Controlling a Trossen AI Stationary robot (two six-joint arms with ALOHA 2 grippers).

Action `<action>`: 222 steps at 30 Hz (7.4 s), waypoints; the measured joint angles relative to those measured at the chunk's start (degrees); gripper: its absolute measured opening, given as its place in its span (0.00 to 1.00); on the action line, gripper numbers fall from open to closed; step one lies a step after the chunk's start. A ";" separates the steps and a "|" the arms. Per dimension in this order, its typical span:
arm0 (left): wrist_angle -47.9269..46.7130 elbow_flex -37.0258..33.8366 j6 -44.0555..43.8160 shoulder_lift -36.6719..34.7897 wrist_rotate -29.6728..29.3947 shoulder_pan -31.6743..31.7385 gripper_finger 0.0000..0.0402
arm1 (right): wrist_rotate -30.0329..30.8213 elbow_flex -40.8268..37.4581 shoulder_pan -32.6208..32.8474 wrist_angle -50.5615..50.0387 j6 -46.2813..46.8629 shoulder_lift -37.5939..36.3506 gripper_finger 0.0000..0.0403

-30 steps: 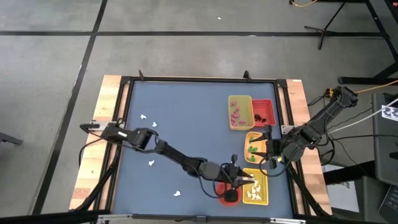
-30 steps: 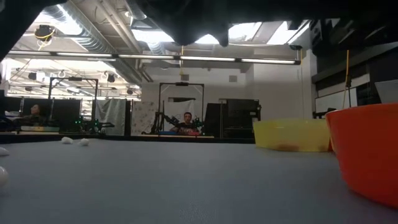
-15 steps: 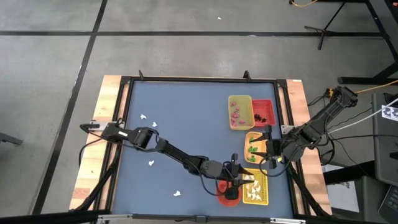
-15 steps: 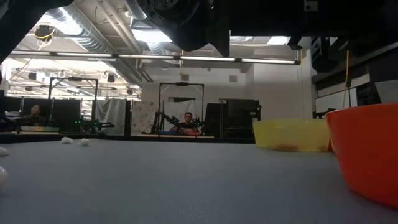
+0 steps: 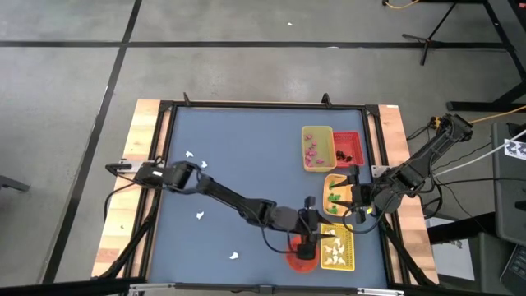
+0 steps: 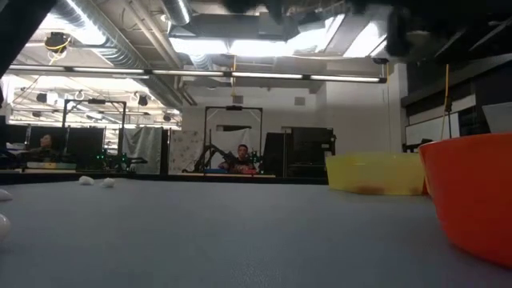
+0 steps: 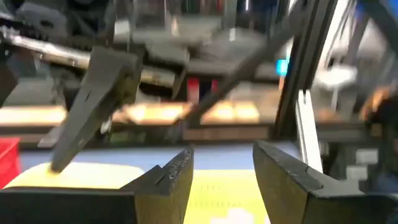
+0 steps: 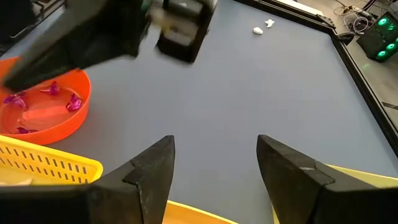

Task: Sort Halloween decoration
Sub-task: Put the white ghost toy into the yellow box

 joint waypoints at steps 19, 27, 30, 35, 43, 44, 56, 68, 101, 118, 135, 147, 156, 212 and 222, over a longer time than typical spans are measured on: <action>-70.21 -0.05 -34.10 -18.43 9.11 -13.60 0.37 | -0.04 0.00 0.00 -0.18 0.00 0.00 0.56; -80.66 -0.07 -46.06 -16.73 2.42 -23.11 0.37 | -0.04 0.00 0.00 -0.31 0.00 -0.02 0.56; -82.92 -0.07 -48.68 -15.40 -1.54 -25.34 0.37 | -0.06 0.00 0.00 -0.91 0.00 -0.02 0.56; -84.65 -0.07 -50.05 -12.39 -2.43 -26.24 0.37 | -0.06 0.00 0.00 -1.32 -0.02 -0.02 0.56; -85.00 -0.09 -50.03 -8.74 -3.64 -24.78 0.37 | -0.06 0.00 0.00 -1.39 -0.02 0.00 0.56; -85.05 -0.09 -50.03 -8.47 -3.63 -24.52 0.37 | -0.06 0.00 0.00 -1.43 0.00 0.00 0.56; -87.26 -0.09 -51.39 -7.29 -1.08 -23.08 0.37 | -0.06 0.00 0.00 -1.45 0.00 -0.02 0.56; -86.31 -1.12 -51.66 -6.95 -0.88 -23.12 0.37 | -0.06 0.00 0.00 -1.47 0.00 -0.02 0.56; -82.36 -5.27 -54.14 -7.11 -1.18 -23.18 0.16 | -0.06 0.00 0.00 -1.50 0.00 -0.01 0.56; -81.73 -1.27 -53.82 -6.52 -2.70 -22.19 0.15 | -0.07 0.00 0.00 -1.50 -0.01 -0.01 0.56; -70.12 4.78 -30.68 -6.83 -6.60 -11.51 0.15 | -0.07 0.02 0.00 -1.50 -0.02 0.00 0.56; -45.84 4.85 -6.92 -6.94 -1.50 -4.10 0.15 | -0.08 0.02 0.00 -1.47 -0.01 -0.02 0.56; -22.79 4.99 1.61 -3.11 5.38 -1.04 0.15 | -0.06 0.02 0.00 -1.47 -0.02 0.00 0.56; -50.13 4.90 -0.37 -14.16 8.62 8.44 0.36 | -4.72 0.02 -16.86 14.46 -0.27 -17.08 0.56; -94.12 3.27 -9.10 -29.43 1.43 14.61 0.36 | -16.53 -0.02 -31.38 11.56 -1.45 -15.66 0.56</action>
